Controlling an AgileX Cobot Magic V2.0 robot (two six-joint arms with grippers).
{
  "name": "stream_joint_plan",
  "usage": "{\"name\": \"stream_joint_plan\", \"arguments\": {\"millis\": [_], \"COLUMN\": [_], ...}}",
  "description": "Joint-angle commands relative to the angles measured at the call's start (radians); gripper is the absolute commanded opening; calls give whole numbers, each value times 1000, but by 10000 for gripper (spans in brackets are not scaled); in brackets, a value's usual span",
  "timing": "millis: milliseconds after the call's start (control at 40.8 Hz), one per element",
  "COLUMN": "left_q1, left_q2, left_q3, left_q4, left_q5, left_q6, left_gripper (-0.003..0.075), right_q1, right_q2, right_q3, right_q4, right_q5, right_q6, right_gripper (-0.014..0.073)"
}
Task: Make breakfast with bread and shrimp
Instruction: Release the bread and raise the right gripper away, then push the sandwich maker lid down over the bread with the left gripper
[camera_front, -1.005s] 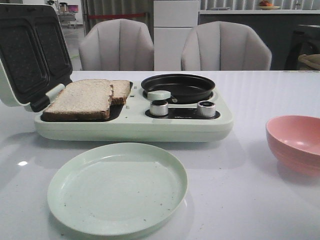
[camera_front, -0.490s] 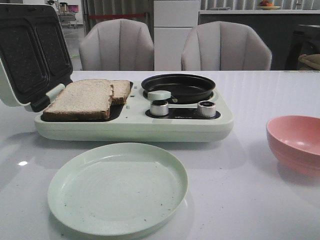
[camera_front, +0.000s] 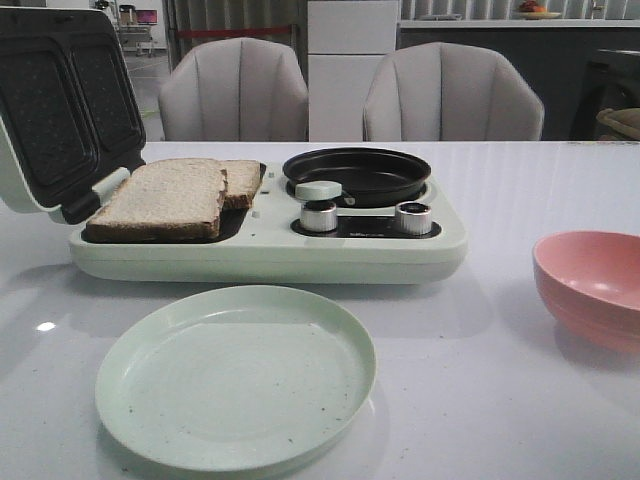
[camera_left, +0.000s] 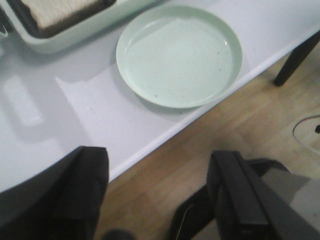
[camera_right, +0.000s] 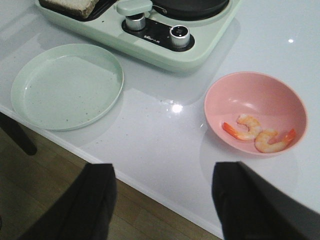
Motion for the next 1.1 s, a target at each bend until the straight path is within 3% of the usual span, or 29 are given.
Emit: {"name": "stream_joint_plan", "arguments": {"millis": [0, 221, 343, 539, 760, 882, 1078], "left_q1": [-3, 19, 108, 375, 673, 766, 794], "left_q2": [112, 336, 437, 566, 736, 839, 985], "left_q3": [-79, -152, -202, -300, -449, -546, -696], "left_q4": [12, 103, 120, 90, -128, -305, -369], "left_q5": [11, 6, -24, -101, -127, -127, -173], "left_q6": [-9, -34, -40, -40, 72, 120, 120], "left_gripper": [347, 93, 98, 98, 98, 98, 98], "right_q1": [-1, -1, -1, -1, -1, -1, -1], "right_q2": [4, 4, 4, 4, 4, 4, 4], "right_q3": [-26, -26, -26, -26, -26, -26, -26], "right_q4": [-7, -7, -7, -7, -7, -7, -7], "right_q5": [-69, -69, -69, -69, -69, -69, -69], "right_q6": [-6, -6, -6, -6, -6, -6, -6], "right_gripper": [514, 514, 514, 514, 514, 514, 514]}}
